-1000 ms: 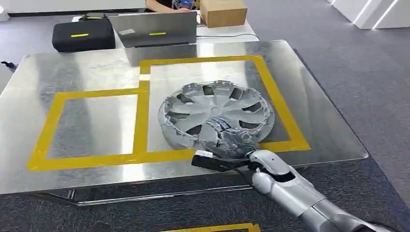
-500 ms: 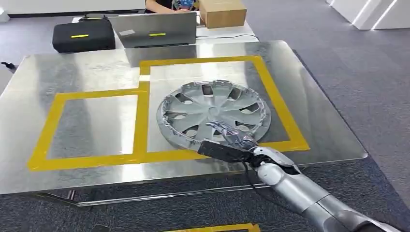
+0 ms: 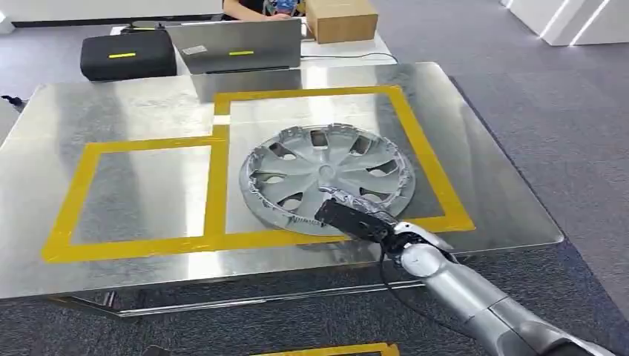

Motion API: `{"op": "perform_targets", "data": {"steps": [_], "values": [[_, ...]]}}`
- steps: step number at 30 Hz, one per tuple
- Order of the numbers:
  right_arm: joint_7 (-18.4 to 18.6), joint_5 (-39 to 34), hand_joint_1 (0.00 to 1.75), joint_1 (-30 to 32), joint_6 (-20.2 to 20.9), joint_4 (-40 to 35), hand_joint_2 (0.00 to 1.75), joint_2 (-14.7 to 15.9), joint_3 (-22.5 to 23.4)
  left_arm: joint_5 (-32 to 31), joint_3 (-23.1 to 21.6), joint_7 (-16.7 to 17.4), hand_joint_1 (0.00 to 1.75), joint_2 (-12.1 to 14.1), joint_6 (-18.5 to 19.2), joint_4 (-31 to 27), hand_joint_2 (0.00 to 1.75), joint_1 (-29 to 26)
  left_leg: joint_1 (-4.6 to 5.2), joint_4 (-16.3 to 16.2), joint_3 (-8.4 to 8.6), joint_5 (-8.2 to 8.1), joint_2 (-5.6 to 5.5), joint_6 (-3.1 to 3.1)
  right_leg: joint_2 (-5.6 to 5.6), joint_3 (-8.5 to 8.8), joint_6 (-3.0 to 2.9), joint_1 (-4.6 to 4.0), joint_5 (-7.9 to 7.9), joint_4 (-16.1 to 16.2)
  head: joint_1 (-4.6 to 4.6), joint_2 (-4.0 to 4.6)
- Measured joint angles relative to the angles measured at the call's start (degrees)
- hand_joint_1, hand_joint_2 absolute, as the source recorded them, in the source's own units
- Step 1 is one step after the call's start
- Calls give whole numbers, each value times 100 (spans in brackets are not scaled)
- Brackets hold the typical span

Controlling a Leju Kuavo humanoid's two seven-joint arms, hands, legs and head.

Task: Take the parts from the cabinet and place them on the table.

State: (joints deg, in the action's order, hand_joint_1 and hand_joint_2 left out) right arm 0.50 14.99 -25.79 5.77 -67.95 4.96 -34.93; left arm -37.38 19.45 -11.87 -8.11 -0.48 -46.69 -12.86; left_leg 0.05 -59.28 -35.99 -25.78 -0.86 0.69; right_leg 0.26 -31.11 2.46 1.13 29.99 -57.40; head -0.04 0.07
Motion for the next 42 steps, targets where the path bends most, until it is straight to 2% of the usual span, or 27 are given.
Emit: {"op": "perform_targets", "data": {"steps": [3,4,5,19,33,42], "values": [[9,-111,0,12,20,0,175,-48,31,-24,48,-24,0,-4,-4,24,0,-1,0,0,0,0,0,0,1,0,0,0,0,0,2,0],[7,-111,108,14,22,0,175,-59,31,-26,57,-28,0,-7,-4,31,0,-1,0,0,0,0,0,0,1,0,0,0,0,0,2,0],[2,-111,175,15,22,2,175,-72,31,-37,76,-35,0,-13,-4,33,0,-2,0,0,0,0,0,0,1,0,0,0,0,0,0,0],[-155,236,175,11,-155,31,175,-87,-74,-625,728,-181,0,-221,271,39,0,12,1,0,0,0,-1,0,2,0,0,0,0,0,2,0],[-201,333,175,5,-168,31,175,-87,-149,-730,905,-199,0,-289,317,39,0,21,0,0,0,0,0,0,1,0,0,0,0,0,2,0],[-319,778,175,-13,-352,-2,175,-87,-218,-1204,1355,-354,0,-431,535,22,0,66,1,0,0,0,0,0,1,0,0,0,0,0,2,0]]}}
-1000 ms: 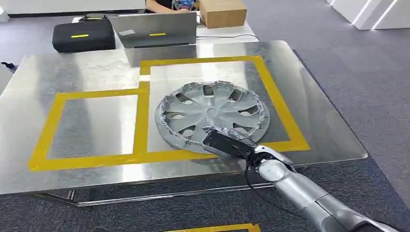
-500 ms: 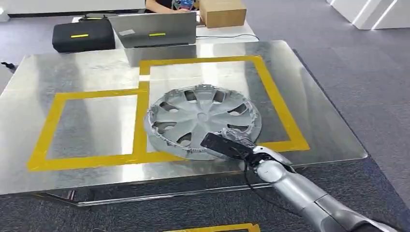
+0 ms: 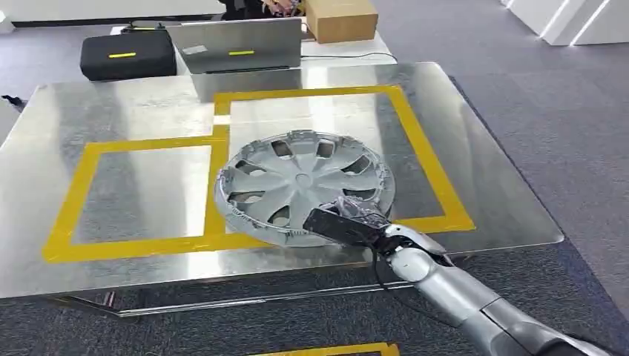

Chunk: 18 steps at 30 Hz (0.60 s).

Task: Take the parts from the cabinet and place them on the table.

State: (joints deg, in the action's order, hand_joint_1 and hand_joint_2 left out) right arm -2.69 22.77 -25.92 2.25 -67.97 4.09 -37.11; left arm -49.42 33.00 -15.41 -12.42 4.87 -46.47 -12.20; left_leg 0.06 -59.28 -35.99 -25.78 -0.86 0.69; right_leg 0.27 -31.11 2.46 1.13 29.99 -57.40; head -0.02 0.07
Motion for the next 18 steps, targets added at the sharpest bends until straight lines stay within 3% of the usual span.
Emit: {"op": "perform_targets", "data": {"steps": [3,9,11,14,18], "values": [[-53,134,175,-1,-101,-64,175,0,-22,-118,127,-26,0,-50,75,-37,0,8,0,0,0,0,0,0,1,0,0,0,0,0,0,0],[-243,558,175,55,-790,-359,175,-31,-24,-337,427,-48,0,-214,223,-221,0,5,0,0,0,0,0,0,1,-1,0,0,0,0,-2,0],[-361,869,175,132,-1232,-437,175,-70,11,-398,527,-57,0,-276,280,-297,0,-5,0,0,0,0,0,0,2,-1,0,0,1,0,-2,0],[-657,1387,175,279,-2230,-623,175,-141,82,-481,667,-96,0,-406,394,-472,0,-57,0,0,-1,-2,0,2,2,-1,1,0,3,0,0,0],[-1150,1478,175,514,-3345,-910,175,-267,254,-588,813,-166,0,-551,509,-674,0,-125,1,0,0,-4,0,3,1,-1,3,1,6,1,-2,0]]}}
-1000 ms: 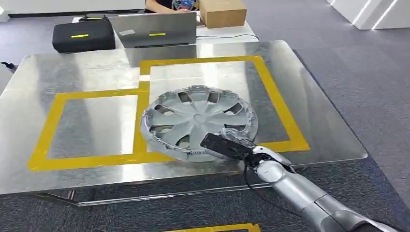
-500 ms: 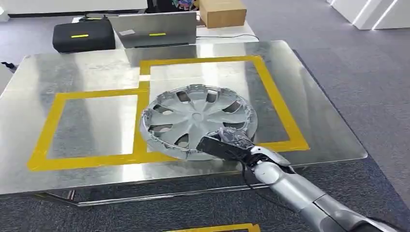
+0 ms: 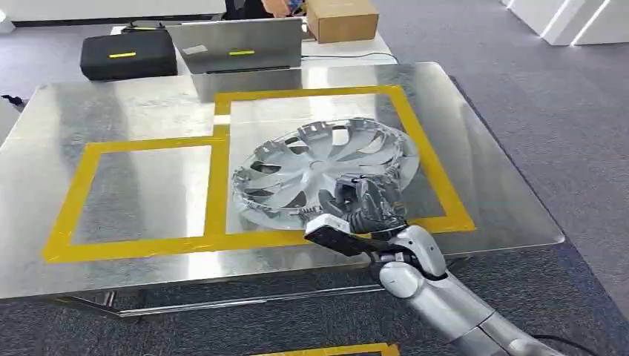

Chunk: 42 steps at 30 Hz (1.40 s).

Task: Take the parts from the cabinet and place them on the table.

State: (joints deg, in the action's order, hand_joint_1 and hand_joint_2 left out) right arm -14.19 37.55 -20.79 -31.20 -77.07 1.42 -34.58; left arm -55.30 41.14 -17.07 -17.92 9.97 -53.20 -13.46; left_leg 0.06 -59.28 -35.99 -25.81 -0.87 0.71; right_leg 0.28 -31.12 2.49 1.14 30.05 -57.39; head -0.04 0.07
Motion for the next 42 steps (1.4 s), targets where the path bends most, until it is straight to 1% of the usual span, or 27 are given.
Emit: {"op": "perform_targets", "data": {"steps": [2,3,4,7,8,9,14,18,23,26,31,34,42], "values": [[-300,-18,175,122,-439,-150,175,-65,120,-46,48,-67,0,-46,22,-87,0,-28,0,0,0,-1,-1,1,4,1,1,0,1,1,2,0],[-488,5,175,208,-594,-214,175,-115,200,-65,96,-105,0,-72,22,-116,0,-38,0,0,0,-2,-1,2,4,1,1,0,2,1,2,0],[-756,37,175,300,-718,-292,175,-179,296,-87,133,-137,0,-102,22,-131,0,-53,0,0,0,-3,0,1,1,1,1,0,2,0,2,0],[-1395,31,175,567,-760,-443,175,-402,661,-177,188,-210,0,-144,22,-172,0,-74,0,0,-1,-4,0,0,0,-1,1,0,2,0,4,0],[-1544,13,175,611,-760,-500,175,-476,764,-179,227,-225,0,-157,22,-175,0,-73,0,0,0,-4,0,0,-1,-2,1,0,2,0,0,0],[-1611,11,175,630,-760,-546,175,-531,831,-181,249,-232,0,-172,22,-183,0,-72,-1,0,0,-4,0,0,-1,-2,1,-1,2,0,-2,0],[-1665,-4,175,726,-781,-693,175,-691,1071,-194,278,-249,0,-203,22,-218,0,-82,-1,1,0,-4,-1,0,2,0,1,-1,5,0,2,0],[-1849,-118,175,811,-779,-804,175,-789,1195,-256,306,-271,0,-214,22,-221,0,-79,1,0,-1,-4,-1,0,1,0,2,1,5,0,0,0],[-1886,-118,175,806,-779,-1172,175,-844,1198,-343,372,-291,0,-221,33,-221,0,-46,2,0,-1,-5,-1,2,3,-1,2,1,5,0,2,0],[-1890,-161,175,787,-779,-1516,175,-859,1200,-358,393,-293,0,-221,59,-221,0,-15,2,0,-1,-5,-1,3,4,-1,2,1,6,0,2,0],[-2174,-302,175,788,-781,-2084,175,-896,1215,-384,396,-293,0,-221,65,-221,0,-10,2,0,-1,-6,-1,3,3,-3,2,1,6,0,2,0],[-2255,-339,175,790,-781,-2396,175,-918,1230,-415,400,-293,0,-221,74,-221,0,-3,2,0,0,-6,0,2,1,-2,2,1,6,0,2,0],[-2268,-347,175,805,-799,-2679,175,-924,1239,-415,402,-295,0,-221,81,-221,0,6,2,0,0,-6,0,3,2,-1,2,1,6,0,2,0]]}}
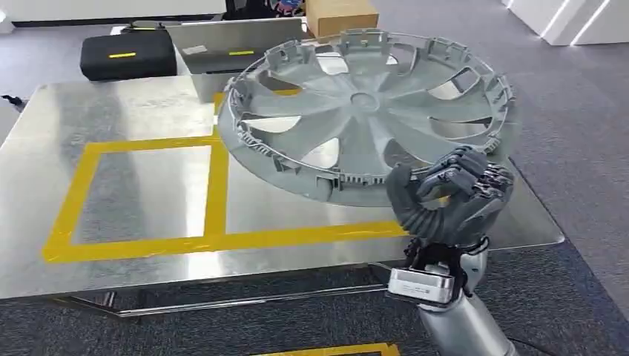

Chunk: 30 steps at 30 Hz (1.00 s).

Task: Take the parts from the cabinet and place them on the table.

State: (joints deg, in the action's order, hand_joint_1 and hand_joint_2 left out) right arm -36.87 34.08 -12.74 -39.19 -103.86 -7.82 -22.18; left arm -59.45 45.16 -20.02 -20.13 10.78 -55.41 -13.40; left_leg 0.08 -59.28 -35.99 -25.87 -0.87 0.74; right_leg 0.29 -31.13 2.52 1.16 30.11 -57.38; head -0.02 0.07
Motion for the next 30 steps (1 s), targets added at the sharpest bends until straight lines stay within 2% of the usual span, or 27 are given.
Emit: {"op": "perform_targets", "data": {"steps": [30], "values": [[0,0,175,8,0,-61,175,0,4,-2,0,0,0,2,0,0,0,6,0,0,0,-1,0,0,0,-1,0,0,1,0,-2,0]]}}
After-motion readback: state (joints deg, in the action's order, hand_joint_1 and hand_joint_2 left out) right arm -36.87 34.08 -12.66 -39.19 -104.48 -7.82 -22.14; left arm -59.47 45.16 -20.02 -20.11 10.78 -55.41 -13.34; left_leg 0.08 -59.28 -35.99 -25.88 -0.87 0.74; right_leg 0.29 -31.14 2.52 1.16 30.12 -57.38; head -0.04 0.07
